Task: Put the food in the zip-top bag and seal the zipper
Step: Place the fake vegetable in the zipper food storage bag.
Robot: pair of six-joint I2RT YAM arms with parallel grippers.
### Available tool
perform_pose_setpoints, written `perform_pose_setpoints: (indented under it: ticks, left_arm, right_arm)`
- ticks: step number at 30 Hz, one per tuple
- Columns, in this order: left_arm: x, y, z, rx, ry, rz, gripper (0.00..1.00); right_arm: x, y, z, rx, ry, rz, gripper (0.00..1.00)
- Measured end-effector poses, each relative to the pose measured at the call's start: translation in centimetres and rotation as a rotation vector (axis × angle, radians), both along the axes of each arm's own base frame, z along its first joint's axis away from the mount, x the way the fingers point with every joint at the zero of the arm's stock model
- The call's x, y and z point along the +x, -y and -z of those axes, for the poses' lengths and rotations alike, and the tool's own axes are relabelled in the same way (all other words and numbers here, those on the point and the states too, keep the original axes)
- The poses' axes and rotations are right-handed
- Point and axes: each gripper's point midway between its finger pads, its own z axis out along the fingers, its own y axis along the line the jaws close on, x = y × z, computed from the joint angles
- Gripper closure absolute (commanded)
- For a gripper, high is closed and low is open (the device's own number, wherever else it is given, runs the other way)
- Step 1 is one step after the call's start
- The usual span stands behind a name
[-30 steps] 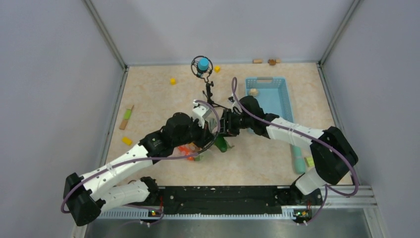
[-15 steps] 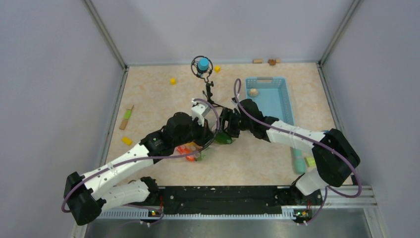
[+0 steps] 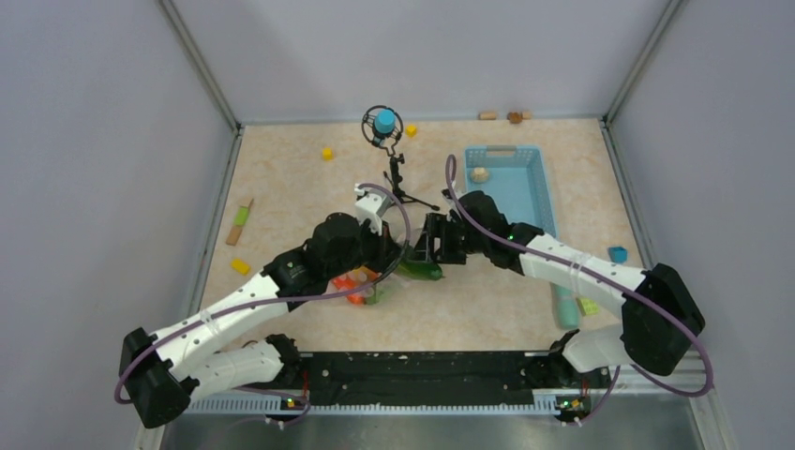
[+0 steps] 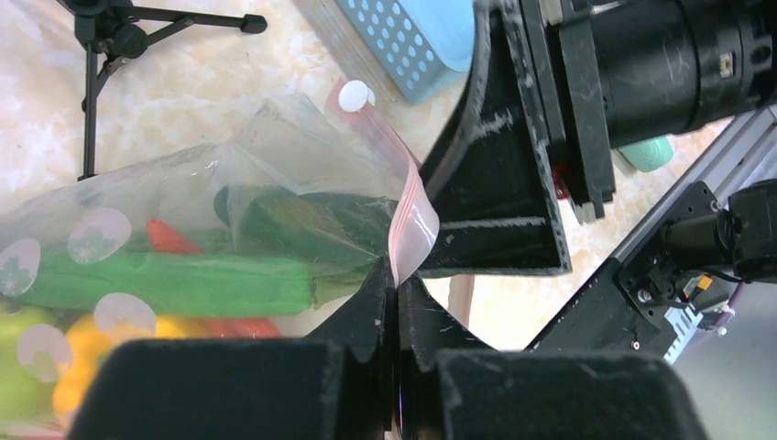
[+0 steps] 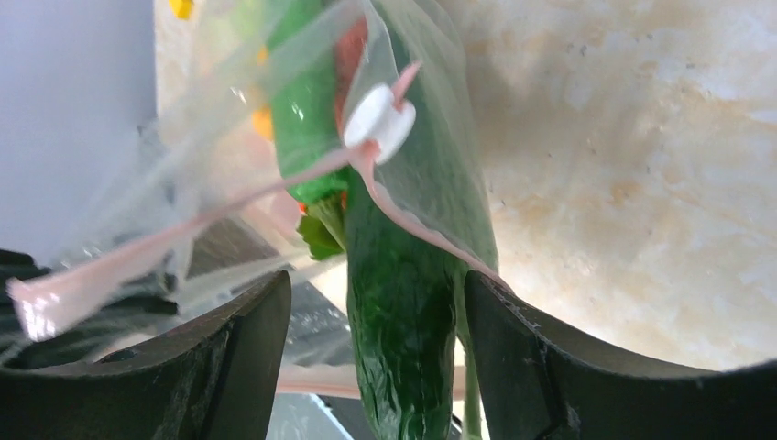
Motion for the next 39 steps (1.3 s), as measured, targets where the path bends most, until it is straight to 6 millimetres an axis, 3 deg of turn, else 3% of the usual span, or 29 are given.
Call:
perform_pose_setpoints:
  ticks: [5, 9, 15, 18, 23, 32, 39]
  left_arm:
    - [0.4, -0.3, -0.1, 0.002, 0.006, -0.030, 1.00]
    - [0.5, -0.4, -0.2, 0.003, 0.010, -0.039, 1.00]
    - [0.5, -0.4, -0.2, 0.002, 0.010, -0.038, 1.00]
    - [0.5, -0.4, -0.2, 0.001, 0.010, -0.037, 1.00]
    - [0.1, -0.1, -0.2, -0.005, 0.002, -0.011, 1.00]
    - [-1.0, 0.8, -0.2, -0.025, -0.023, 0.064, 1.00]
    - [-1.2, 1.4, 0.3, -0.021, -0.047, 0.094, 1.00]
  right_arm:
    - [-1.6, 0.7, 0.2, -0.033, 0.026, -0.053, 0.34]
    - [-3.0, 1.8, 0.0, -0.025, 0.057, -0.076, 0.40]
    - [-3.2, 2.0, -0.1, -0.021, 0.089, -0.094, 0.58]
    - [-3.1, 2.0, 0.1, -0.019, 0.097, -0.099, 0.71]
    - [-2.9, 1.6, 0.0, 0.006, 0.126, -0.105, 0.82]
    - [-1.1, 0.4, -0.3, 0.055, 0.203, -0.079, 0.83]
    - [0.7, -0.5, 0.0, 0.066, 0.254, -0.022, 0.63]
